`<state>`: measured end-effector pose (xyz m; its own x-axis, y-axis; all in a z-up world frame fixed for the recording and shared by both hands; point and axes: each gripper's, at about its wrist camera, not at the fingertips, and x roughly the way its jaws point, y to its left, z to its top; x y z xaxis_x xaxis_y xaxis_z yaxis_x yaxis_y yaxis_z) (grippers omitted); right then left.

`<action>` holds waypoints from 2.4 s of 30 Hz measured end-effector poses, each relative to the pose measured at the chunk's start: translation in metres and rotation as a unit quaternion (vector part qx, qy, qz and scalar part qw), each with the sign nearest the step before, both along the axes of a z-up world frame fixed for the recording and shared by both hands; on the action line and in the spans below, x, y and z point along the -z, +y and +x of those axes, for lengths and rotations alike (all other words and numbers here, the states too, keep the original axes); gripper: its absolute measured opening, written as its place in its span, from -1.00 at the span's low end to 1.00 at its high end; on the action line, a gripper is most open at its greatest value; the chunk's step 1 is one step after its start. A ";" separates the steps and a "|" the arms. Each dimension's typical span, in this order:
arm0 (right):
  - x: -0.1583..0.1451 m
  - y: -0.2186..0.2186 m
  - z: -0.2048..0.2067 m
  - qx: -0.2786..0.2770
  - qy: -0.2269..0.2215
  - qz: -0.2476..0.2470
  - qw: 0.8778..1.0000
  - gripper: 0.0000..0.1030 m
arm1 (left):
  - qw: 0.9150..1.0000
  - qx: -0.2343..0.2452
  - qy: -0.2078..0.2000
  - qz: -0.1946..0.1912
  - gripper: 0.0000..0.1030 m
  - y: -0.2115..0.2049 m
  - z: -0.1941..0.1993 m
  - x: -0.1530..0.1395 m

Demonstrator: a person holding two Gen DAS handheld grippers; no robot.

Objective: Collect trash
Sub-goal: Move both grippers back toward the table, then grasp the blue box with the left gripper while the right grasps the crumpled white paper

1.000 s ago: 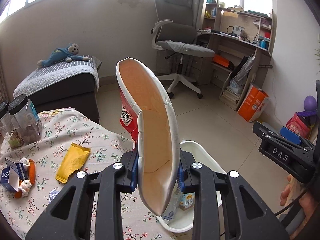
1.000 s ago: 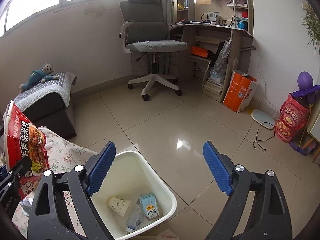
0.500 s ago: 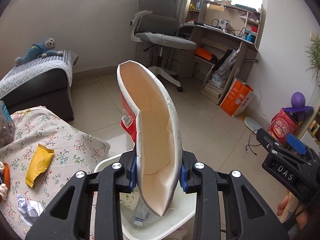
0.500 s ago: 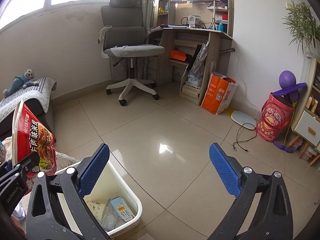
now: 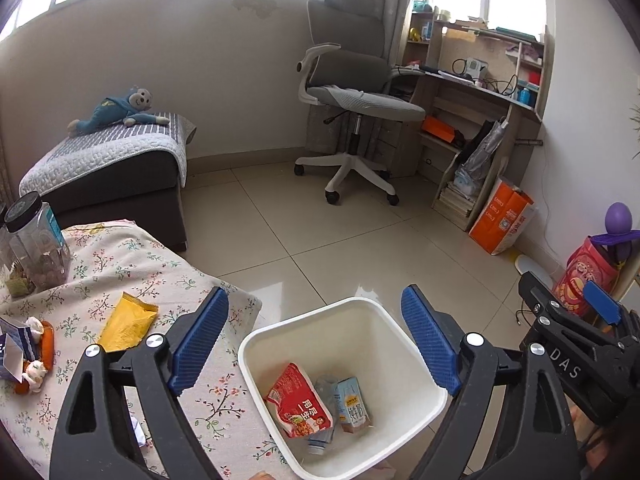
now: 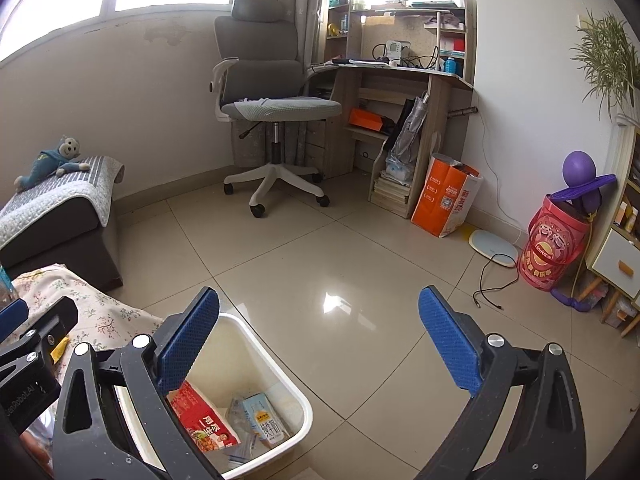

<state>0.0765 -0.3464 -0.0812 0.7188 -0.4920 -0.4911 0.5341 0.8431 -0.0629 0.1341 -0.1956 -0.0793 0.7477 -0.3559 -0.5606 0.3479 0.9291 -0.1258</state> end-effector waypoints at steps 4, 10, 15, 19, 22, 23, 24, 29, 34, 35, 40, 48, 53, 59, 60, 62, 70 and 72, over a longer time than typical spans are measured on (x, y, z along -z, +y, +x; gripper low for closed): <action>-0.006 0.015 0.001 -0.008 -0.007 -0.006 1.000 0.86 | 1.000 -0.026 -0.006 -0.003 0.72 0.023 -0.003 -0.009; -0.011 0.041 0.007 -0.034 -0.011 -0.006 0.999 0.86 | 0.998 -0.055 -0.016 0.005 0.75 0.058 -0.007 -0.015; -0.014 0.071 0.012 -0.064 -0.017 -0.005 0.998 0.86 | 0.996 -0.085 -0.017 0.013 0.78 0.087 -0.008 -0.020; -0.020 0.094 0.013 -0.083 -0.029 -0.009 0.996 0.86 | 0.994 -0.110 -0.014 0.009 0.79 0.111 -0.007 -0.024; -0.022 0.108 0.013 -0.093 -0.037 -0.007 0.995 0.86 | 0.992 -0.124 -0.013 0.011 0.80 0.126 -0.007 -0.025; -0.022 0.113 0.014 -0.097 -0.038 -0.007 0.994 0.86 | 0.992 -0.127 -0.013 0.011 0.80 0.131 -0.007 -0.025; -0.022 0.117 0.015 -0.101 -0.039 -0.006 0.994 0.86 | 0.991 -0.130 -0.014 0.013 0.81 0.135 -0.008 -0.024; -0.021 0.140 0.022 -0.121 -0.042 -0.001 0.992 0.86 | 0.987 -0.157 -0.014 0.022 0.81 0.164 -0.009 -0.022; -0.018 0.168 0.029 -0.145 -0.040 0.001 0.989 0.86 | 0.983 -0.183 -0.012 0.024 0.81 0.195 -0.010 -0.021; -0.017 0.174 0.031 -0.149 -0.039 0.001 0.988 0.86 | 0.982 -0.188 -0.009 0.026 0.82 0.201 -0.010 -0.020; -0.013 0.200 0.037 -0.171 -0.037 0.007 0.984 0.86 | 0.977 -0.211 0.004 0.027 0.82 0.230 -0.010 -0.015; 0.000 0.240 0.050 -0.207 -0.018 0.012 0.978 0.86 | 0.962 -0.268 0.045 0.017 0.82 0.290 -0.005 -0.001; 0.012 0.272 0.058 -0.237 0.003 0.005 0.971 0.86 | 0.943 -0.315 0.108 -0.021 0.82 0.340 0.002 0.021; 0.024 0.299 0.066 -0.266 0.030 -0.007 0.964 0.86 | 0.889 -0.398 0.194 -0.112 0.82 0.401 0.013 0.064; 0.026 0.302 0.068 -0.269 0.034 -0.011 0.963 0.86 | 0.876 -0.414 0.209 -0.134 0.82 0.410 0.016 0.072; 0.030 0.305 0.071 -0.275 0.044 -0.017 0.960 0.86 | 0.848 -0.443 0.232 -0.178 0.82 0.426 0.023 0.088; 0.045 0.306 0.091 -0.292 0.093 -0.032 0.951 0.86 | 0.780 -0.508 0.291 -0.222 0.82 0.436 0.063 0.133; 0.050 0.303 0.097 -0.293 0.107 -0.029 0.950 0.86 | 0.775 -0.508 0.311 -0.213 0.82 0.435 0.073 0.146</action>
<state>0.1731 -0.0435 -0.1311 0.7645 -0.0689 -0.6409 -0.0560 0.9834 -0.1726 0.2070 0.2392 -0.2257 0.3953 -0.0130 -0.9185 -0.7862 0.5123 -0.3456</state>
